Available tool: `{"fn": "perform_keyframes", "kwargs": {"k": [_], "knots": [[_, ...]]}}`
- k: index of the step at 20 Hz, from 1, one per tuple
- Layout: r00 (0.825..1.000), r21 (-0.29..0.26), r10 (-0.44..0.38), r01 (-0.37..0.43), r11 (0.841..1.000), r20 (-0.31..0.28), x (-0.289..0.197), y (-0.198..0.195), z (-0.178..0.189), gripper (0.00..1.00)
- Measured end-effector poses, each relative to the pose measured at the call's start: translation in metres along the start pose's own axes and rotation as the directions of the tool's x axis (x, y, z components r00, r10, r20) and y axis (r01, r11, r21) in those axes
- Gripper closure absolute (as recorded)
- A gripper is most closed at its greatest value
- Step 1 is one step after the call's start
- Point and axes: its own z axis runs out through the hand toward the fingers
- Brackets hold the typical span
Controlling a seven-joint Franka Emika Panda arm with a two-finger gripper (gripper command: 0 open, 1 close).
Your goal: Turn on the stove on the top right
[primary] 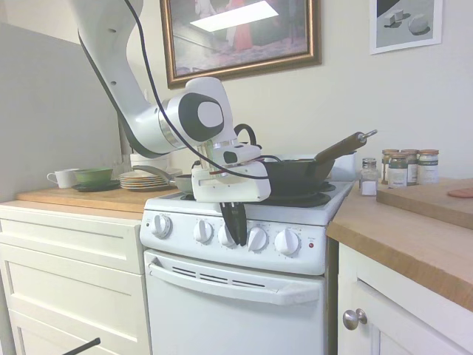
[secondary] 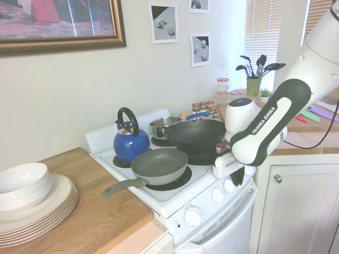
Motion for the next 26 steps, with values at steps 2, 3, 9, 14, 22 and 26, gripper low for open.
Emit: {"fn": "perform_keyframes", "kwargs": {"k": [2,3,9,14,22,26], "knots": [[1.000,0.018,0.000,0.000,1.000,-0.008,-0.002,0.001,-0.012,1.00],[1.000,0.027,-0.001,0.001,1.000,-0.010,-0.005,0.002,-0.018,1.00],[1.000,0.080,0.011,-0.013,0.997,0.020,-0.024,0.015,-0.042,0.00],[0.999,0.093,0.003,-0.006,0.996,0.032,-0.030,0.016,-0.046,0.00],[0.999,0.094,0.003,-0.006,0.996,0.034,-0.030,0.015,-0.046,0.00],[0.999,0.095,0.003,-0.006,0.995,0.032,-0.029,0.016,-0.047,0.00]]}}
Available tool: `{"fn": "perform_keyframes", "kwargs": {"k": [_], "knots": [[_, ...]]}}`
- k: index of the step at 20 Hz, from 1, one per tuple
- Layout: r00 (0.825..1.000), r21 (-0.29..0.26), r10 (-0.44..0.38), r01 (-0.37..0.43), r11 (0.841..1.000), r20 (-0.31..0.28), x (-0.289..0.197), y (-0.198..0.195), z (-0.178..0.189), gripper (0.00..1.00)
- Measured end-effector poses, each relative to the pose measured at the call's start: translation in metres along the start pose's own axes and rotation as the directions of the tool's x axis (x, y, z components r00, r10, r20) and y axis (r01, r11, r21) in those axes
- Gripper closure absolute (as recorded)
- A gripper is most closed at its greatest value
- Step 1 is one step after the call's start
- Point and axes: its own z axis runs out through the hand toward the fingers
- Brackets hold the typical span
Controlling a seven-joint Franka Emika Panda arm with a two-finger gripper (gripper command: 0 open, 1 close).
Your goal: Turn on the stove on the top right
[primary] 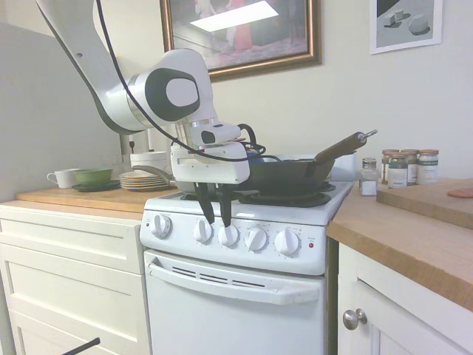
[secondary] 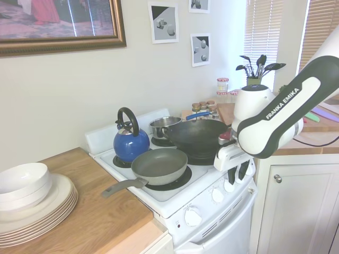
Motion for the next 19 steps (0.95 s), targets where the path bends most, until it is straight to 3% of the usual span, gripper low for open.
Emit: {"fn": "perform_keyframes", "kwargs": {"k": [19], "knots": [[1.000,0.005,-0.018,0.018,1.000,-0.005,-0.0003,-0.0044,-0.0073,0.00]]}}
